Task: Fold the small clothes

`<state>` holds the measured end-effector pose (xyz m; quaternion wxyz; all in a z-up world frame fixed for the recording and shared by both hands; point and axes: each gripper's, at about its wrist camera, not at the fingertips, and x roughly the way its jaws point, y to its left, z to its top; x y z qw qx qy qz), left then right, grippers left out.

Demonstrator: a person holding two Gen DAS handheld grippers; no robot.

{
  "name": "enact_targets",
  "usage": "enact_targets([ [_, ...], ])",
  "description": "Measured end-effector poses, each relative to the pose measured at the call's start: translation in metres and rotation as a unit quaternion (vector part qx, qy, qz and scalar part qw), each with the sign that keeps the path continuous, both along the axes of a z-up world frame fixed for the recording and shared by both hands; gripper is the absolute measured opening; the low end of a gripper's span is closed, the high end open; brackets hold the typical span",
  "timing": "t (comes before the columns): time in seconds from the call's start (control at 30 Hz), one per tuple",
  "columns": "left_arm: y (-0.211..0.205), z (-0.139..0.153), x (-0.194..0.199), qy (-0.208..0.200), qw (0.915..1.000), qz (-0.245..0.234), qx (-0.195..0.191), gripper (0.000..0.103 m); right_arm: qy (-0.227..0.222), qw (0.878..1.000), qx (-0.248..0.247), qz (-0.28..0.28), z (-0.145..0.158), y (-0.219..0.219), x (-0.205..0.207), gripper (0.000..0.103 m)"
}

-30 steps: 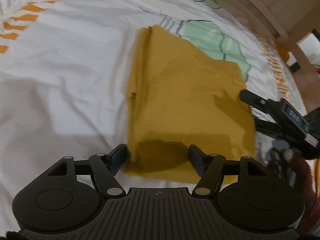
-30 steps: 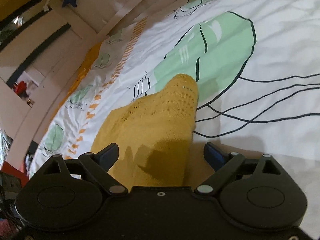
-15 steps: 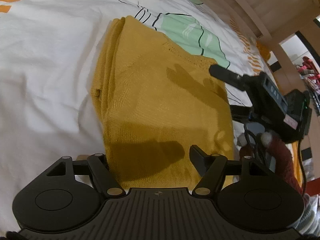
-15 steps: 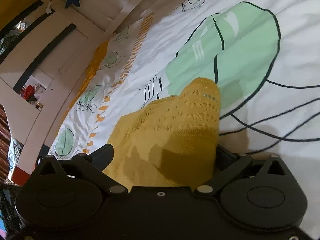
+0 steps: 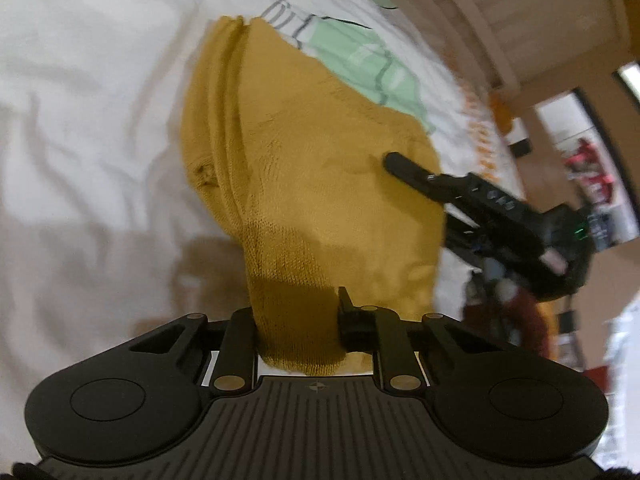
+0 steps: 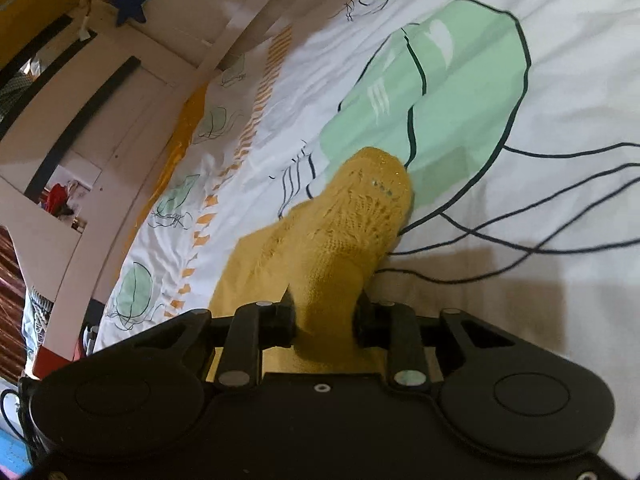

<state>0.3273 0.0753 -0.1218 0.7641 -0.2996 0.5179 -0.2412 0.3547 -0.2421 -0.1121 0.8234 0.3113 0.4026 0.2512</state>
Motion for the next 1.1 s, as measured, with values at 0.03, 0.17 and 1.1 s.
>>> enact_targets([
  [0.03, 0.001, 0.001, -0.004, 0.003, 0.9999, -0.002, -0.013, 0.018, 0.003, 1.0, -0.003, -0.002, 0.005, -0.001, -0.006, 0.037],
  [0.17, -0.005, 0.006, -0.031, 0.008, 0.9993, -0.025, -0.028, 0.018, 0.021, 1.0, -0.004, -0.008, 0.019, -0.009, -0.032, 0.036],
  [1.1, -0.044, 0.026, -0.208, -0.092, 0.983, -0.028, 0.156, 0.023, -0.081, 0.967, -0.231, -0.072, 0.063, -0.04, -0.224, 0.056],
])
